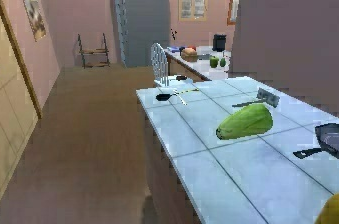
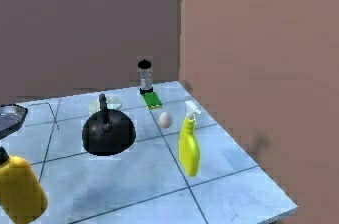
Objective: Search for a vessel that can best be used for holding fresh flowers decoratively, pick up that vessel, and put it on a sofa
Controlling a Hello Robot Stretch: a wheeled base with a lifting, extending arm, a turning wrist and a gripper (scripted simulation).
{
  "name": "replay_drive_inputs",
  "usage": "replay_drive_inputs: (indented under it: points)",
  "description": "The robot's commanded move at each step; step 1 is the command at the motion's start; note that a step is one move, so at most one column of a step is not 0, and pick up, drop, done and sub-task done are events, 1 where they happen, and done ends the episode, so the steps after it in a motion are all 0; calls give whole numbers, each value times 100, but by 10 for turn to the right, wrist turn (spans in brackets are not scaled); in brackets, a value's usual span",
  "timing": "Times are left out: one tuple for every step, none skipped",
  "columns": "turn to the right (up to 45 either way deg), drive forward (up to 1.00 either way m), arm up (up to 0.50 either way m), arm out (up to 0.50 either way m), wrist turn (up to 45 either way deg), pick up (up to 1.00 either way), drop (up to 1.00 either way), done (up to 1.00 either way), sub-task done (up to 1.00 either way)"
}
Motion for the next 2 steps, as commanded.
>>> replay_drive_inputs:
  points:
    - [-150,0,0,0,0,0,0,0,0]
    - [0,0,50,0,0,0,0,0,0]
